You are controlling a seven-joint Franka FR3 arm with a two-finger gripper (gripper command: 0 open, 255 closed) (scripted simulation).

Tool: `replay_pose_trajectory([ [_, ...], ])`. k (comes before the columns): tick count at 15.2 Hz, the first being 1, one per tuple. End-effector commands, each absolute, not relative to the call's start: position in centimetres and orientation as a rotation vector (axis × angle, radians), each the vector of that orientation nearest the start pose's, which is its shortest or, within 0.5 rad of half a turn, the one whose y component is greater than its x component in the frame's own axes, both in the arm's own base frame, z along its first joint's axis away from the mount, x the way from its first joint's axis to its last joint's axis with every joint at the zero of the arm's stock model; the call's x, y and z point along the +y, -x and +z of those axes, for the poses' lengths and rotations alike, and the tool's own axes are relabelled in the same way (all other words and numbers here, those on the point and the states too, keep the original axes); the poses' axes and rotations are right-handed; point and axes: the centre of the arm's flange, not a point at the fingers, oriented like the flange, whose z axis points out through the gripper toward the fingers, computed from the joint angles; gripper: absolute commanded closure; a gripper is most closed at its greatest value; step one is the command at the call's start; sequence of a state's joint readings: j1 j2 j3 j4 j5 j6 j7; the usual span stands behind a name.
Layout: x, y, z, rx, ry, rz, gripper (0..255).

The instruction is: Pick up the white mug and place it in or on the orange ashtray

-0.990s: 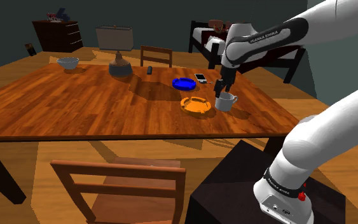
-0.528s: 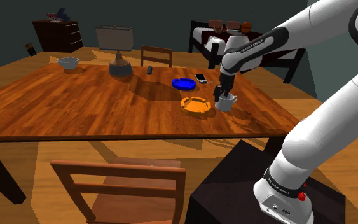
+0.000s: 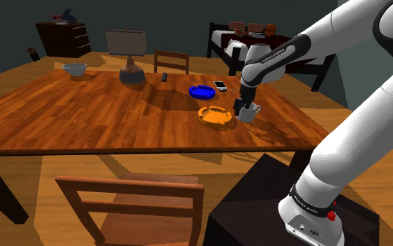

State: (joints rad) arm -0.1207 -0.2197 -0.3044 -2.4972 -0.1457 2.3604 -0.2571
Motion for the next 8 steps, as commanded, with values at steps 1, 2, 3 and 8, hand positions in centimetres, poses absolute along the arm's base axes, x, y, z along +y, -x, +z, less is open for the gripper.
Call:
replay_pose_trajectory([
  [1, -18.83, -41.35, 36.86, 0.102, 3.203, -0.094, 0],
  [2, -18.83, -41.35, 36.86, 0.102, 3.203, -0.094, 0],
  [3, -18.83, -41.35, 36.87, 0.102, 3.203, -0.094, 0],
  [8, -18.83, -41.35, 36.87, 0.102, 3.203, -0.094, 255],
])
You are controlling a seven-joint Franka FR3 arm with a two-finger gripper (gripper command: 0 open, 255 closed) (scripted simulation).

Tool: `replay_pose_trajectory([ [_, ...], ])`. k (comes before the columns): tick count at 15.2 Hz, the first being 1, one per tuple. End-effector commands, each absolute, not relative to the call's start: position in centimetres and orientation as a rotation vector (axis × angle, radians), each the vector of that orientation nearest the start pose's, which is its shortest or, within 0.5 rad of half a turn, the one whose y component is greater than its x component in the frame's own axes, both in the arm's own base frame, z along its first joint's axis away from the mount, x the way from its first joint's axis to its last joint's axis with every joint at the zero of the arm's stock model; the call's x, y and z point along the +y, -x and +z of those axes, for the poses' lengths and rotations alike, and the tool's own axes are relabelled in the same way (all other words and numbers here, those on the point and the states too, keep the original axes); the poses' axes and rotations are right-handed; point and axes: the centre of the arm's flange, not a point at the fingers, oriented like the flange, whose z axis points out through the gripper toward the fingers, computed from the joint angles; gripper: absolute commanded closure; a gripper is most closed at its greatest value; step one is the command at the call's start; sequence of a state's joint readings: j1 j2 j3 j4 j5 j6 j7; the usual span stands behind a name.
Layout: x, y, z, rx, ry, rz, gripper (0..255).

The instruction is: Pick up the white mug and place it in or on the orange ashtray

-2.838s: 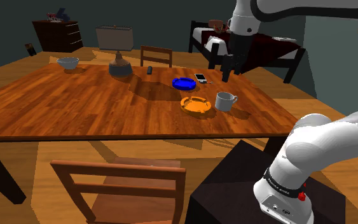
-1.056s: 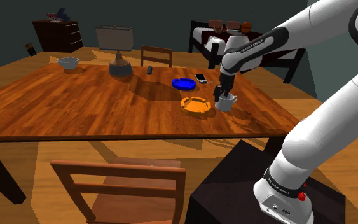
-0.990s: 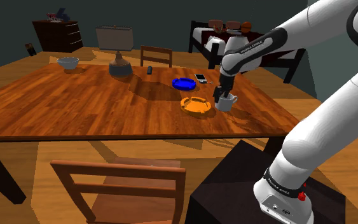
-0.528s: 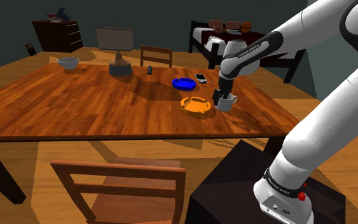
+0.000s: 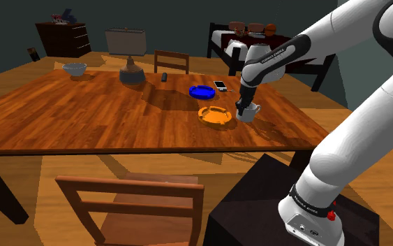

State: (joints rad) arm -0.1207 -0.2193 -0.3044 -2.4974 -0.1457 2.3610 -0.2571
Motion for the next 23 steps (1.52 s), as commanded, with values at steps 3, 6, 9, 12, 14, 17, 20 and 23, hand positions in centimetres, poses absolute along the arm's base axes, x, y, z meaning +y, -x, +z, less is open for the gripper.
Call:
replay_pose_trajectory([
  [3, -18.8, -41.3, 36.9, 0.102, 3.203, -0.094, 255],
  [6, -18.8, -41.3, 37.4, 0.102, 3.203, -0.094, 255],
  [9, -18.8, -41.3, 39.0, 0.102, 3.203, -0.094, 255],
  [12, -18.8, -41.3, 40.6, 0.102, 3.203, -0.094, 255],
  [14, -18.8, -41.3, 41.6, 0.102, 3.203, -0.094, 255],
  [17, -18.8, -41.3, 43.2, 0.102, 3.203, -0.094, 255],
  [20, -18.8, -41.3, 44.8, 0.102, 3.203, -0.094, 255],
  [23, -18.8, -41.3, 46.4, 0.102, 3.203, -0.094, 255],
])
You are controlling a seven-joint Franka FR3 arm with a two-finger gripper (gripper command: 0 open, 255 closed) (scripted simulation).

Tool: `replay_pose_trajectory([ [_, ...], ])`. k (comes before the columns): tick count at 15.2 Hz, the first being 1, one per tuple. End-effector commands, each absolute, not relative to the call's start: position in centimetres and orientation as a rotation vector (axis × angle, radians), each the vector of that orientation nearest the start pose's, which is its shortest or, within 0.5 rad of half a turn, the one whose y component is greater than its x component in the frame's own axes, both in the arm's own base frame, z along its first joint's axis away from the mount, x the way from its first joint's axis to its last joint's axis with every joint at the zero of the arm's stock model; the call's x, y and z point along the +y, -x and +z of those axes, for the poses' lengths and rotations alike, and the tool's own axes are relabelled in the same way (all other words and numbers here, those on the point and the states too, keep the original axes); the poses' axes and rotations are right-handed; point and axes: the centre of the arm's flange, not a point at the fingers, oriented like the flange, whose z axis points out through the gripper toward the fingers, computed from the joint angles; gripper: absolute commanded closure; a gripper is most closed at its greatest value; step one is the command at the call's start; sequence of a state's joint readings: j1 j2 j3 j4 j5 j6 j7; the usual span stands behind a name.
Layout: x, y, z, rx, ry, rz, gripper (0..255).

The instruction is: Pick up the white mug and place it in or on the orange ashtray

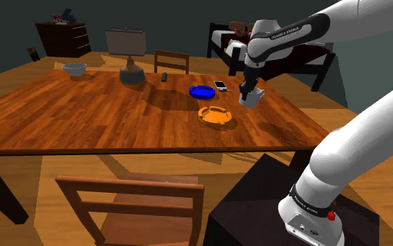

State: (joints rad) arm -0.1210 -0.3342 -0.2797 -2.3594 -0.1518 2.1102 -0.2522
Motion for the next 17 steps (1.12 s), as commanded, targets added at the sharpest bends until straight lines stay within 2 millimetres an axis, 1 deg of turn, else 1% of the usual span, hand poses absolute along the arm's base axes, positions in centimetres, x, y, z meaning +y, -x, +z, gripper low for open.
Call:
replay_pose_trajectory([
  [1, -18.8, -41.3, 46.9, 0.102, 3.203, -0.094, 255],
  [2, -18.8, -41.3, 47.0, 0.102, 3.203, -0.094, 255],
  [13, -7.4, -50.2, 48.3, 0.102, 3.203, -0.094, 255],
  [14, -6.0, -51.2, 48.5, 0.102, 3.203, -0.094, 255],
  [17, -6.0, -51.2, 46.9, 0.102, 3.203, -0.094, 255],
])
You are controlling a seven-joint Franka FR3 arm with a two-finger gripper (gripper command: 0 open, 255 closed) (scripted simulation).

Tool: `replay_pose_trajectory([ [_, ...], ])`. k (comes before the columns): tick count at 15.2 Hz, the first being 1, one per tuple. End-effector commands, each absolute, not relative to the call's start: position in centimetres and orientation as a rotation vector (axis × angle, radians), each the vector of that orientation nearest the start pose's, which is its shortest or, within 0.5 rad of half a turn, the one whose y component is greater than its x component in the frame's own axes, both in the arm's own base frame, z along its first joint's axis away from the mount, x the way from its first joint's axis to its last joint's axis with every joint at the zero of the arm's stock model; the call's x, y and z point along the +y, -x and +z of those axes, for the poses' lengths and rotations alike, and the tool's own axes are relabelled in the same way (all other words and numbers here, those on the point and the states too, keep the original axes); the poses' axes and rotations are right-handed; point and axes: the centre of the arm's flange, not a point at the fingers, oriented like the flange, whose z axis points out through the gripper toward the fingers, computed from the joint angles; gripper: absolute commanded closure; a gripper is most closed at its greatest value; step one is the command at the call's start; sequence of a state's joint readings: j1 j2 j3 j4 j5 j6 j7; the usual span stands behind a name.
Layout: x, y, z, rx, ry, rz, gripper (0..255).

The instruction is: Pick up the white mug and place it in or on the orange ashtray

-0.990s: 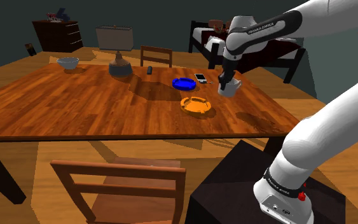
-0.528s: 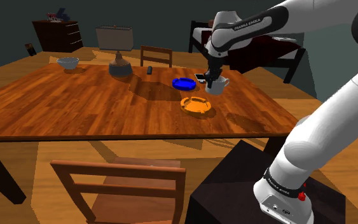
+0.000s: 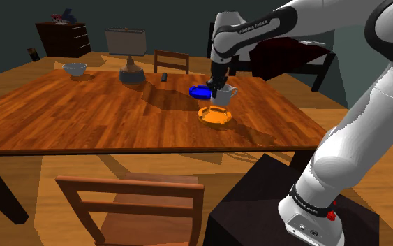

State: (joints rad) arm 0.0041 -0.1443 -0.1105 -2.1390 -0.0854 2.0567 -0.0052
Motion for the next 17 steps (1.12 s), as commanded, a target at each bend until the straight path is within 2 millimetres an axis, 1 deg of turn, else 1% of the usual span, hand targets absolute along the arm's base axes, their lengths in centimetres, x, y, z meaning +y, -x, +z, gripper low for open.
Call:
replay_pose_trajectory([
  [1, -6.0, -51.2, 46.3, 0.102, 3.203, -0.094, 255],
  [13, -6.0, -51.2, 40.0, 0.102, 3.203, -0.094, 255],
  [17, -6.0, -51.2, 40.0, 0.102, 3.203, -0.094, 255],
])
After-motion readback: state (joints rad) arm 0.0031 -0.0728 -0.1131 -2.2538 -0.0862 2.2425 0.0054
